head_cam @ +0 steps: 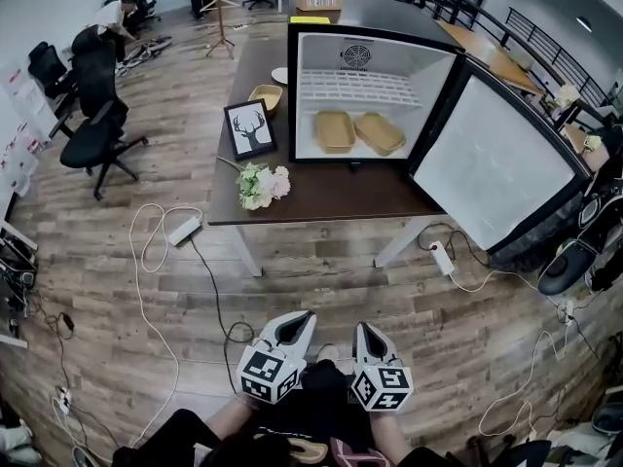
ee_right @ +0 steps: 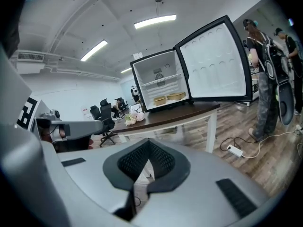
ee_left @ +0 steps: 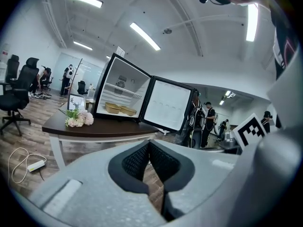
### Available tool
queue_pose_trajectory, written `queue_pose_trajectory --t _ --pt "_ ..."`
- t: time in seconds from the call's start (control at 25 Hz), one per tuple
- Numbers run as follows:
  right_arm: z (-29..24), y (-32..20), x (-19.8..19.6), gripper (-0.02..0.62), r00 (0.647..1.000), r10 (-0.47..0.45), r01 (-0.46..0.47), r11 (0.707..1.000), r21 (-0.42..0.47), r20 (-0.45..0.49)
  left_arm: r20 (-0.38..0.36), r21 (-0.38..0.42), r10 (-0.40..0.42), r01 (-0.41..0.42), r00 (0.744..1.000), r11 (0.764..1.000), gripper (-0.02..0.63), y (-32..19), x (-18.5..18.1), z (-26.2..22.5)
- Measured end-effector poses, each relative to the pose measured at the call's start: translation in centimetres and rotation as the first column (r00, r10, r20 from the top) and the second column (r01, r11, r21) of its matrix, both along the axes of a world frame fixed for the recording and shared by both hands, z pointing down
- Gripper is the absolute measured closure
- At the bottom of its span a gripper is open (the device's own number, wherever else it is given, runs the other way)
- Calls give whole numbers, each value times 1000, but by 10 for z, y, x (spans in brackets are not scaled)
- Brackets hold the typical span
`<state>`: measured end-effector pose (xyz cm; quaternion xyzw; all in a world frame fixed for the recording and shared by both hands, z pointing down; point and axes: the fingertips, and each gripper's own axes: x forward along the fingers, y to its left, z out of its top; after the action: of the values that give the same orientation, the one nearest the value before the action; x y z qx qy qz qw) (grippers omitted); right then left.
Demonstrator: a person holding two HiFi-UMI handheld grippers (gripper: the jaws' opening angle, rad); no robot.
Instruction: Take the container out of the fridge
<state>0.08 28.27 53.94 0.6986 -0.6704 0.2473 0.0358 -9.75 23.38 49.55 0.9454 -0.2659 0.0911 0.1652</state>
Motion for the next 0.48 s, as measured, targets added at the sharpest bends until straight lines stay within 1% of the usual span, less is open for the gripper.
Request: queue_pose_trajectory --t 0.2,0.48 --pt "2 -17 35 588 1000 -24 24 1000 3 1 0 12 -18 18 1000 1000 597 -14 35 -1" --pt "3 -36 66 588 996 -84 84 996 8 6 4 15 -61 61 998 998 597 -25 69 -1"
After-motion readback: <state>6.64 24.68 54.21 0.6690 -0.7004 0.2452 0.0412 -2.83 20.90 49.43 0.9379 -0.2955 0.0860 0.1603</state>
